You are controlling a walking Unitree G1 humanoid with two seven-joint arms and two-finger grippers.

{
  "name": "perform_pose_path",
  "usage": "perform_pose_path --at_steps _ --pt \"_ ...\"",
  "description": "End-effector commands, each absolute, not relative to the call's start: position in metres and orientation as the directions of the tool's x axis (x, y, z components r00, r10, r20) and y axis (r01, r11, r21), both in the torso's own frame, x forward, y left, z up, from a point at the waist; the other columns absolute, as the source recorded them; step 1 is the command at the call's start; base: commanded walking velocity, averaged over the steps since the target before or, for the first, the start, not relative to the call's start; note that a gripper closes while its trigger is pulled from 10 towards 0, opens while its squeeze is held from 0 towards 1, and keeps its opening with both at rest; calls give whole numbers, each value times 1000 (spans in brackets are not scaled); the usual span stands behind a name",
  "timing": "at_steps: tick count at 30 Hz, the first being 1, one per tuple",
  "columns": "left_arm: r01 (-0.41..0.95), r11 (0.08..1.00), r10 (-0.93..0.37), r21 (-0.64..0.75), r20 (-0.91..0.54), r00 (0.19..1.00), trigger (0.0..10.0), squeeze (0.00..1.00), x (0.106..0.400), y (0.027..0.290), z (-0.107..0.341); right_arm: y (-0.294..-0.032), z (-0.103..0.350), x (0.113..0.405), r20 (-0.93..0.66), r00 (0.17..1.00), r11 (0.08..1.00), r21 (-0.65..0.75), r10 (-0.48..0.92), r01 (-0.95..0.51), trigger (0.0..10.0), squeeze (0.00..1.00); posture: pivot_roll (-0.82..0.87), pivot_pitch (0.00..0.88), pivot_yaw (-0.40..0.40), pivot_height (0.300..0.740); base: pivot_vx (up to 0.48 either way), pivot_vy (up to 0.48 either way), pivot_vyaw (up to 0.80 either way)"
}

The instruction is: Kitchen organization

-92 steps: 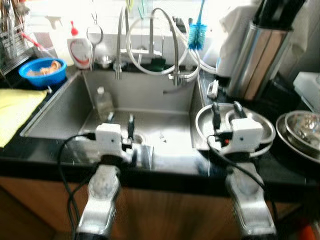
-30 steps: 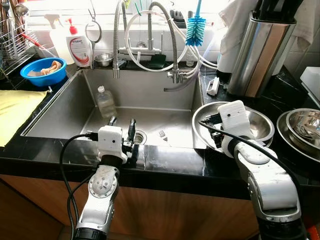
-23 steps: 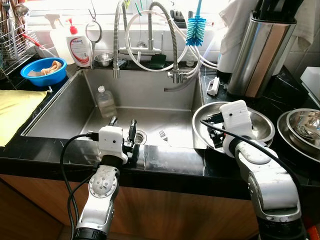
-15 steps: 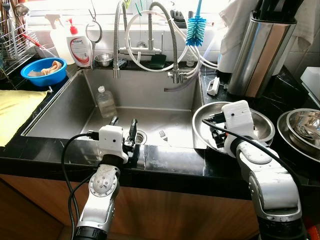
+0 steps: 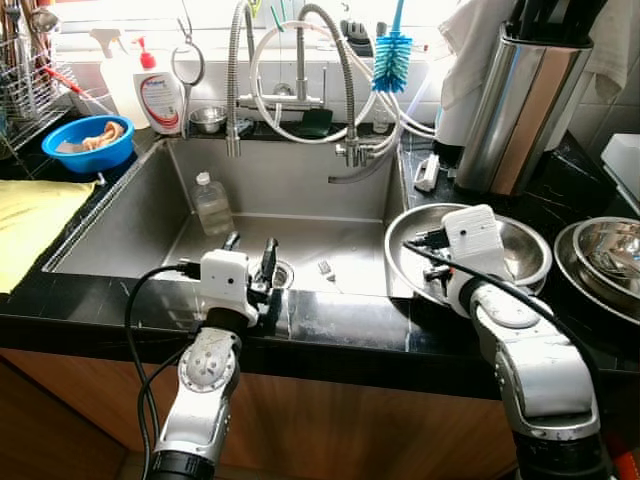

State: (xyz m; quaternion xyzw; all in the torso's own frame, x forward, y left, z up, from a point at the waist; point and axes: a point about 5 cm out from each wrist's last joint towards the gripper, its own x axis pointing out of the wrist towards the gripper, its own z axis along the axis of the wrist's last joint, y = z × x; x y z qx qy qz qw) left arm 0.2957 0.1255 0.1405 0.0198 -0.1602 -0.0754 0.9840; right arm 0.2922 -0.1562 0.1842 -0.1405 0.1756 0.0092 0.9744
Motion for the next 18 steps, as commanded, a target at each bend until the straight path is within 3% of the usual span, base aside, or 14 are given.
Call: perform_pose_path --at_steps 1,12,18 --pt "156 986 -168 63 290 942 10000 0 297 125 137 -154 186 295 -340 940 963 -261 -23 -71 0 0 -152 0 32 740 0 0 0" --pt "158 985 -170 65 290 942 10000 0 297 125 137 -152 189 298 -321 947 964 -254 -10 -76 0 0 -144 0 31 740 0 0 0" --pt "160 985 -172 63 291 941 10000 0 298 125 138 -150 215 305 -138 990 960 -277 -10 -29 0 0 -145 0 32 740 0 0 0"
